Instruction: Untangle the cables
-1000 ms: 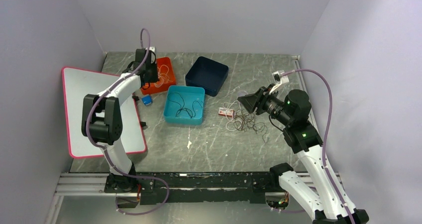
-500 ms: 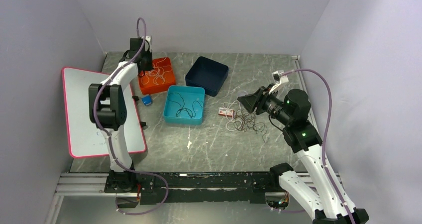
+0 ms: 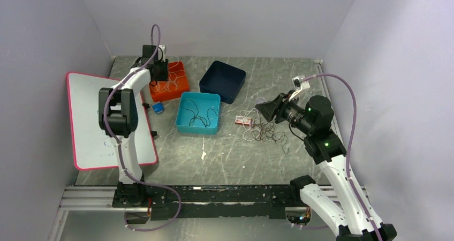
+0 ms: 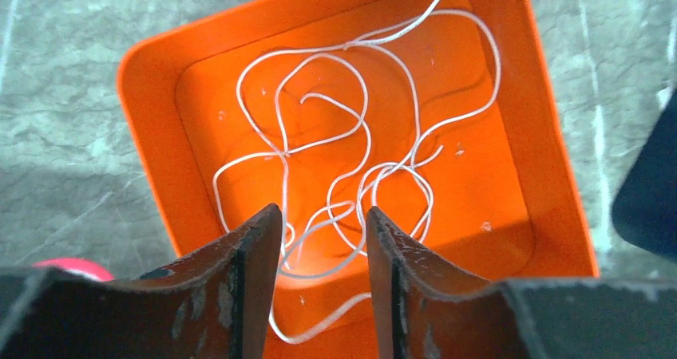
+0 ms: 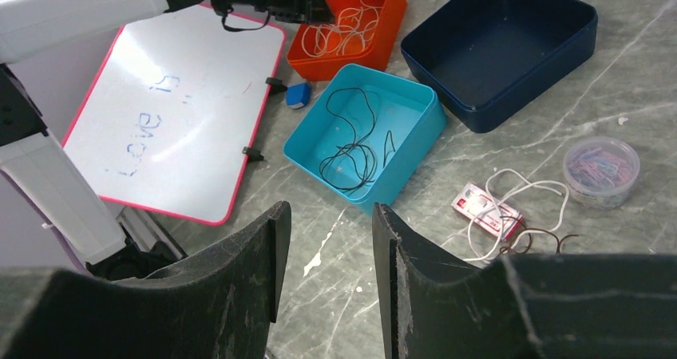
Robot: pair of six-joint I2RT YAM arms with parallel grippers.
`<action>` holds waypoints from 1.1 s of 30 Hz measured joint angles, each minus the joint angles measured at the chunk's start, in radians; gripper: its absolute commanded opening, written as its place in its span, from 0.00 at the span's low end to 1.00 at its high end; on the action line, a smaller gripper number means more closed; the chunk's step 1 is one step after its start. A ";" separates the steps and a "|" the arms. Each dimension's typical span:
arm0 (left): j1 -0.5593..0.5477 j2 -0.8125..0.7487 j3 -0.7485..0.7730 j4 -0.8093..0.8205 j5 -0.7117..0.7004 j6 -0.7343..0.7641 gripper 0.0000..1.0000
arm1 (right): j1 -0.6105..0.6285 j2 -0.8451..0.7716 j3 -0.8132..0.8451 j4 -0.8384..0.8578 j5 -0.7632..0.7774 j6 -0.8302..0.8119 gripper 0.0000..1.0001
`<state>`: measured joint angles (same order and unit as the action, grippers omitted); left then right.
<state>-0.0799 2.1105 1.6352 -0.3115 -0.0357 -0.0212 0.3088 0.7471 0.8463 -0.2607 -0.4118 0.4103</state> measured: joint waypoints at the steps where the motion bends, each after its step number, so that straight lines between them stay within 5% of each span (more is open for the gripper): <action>1: 0.000 -0.011 -0.002 -0.001 -0.001 0.000 0.54 | 0.000 0.000 0.000 0.000 0.000 0.000 0.46; 7: 0.000 -0.113 -0.003 -0.013 -0.010 0.006 0.73 | 0.000 0.000 -0.002 0.000 0.000 0.000 0.46; 15: 0.000 -0.180 0.031 -0.032 -0.011 0.018 0.78 | 0.000 0.000 -0.010 0.001 0.000 -0.004 0.46; 33: 0.019 0.183 0.451 -0.099 0.105 0.116 0.78 | 0.000 0.060 -0.029 0.005 0.000 -0.011 0.46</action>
<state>-0.0605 2.2940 2.0865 -0.4103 0.0689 0.0952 0.3088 0.8074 0.8169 -0.2558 -0.4122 0.3992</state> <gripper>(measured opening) 0.782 0.459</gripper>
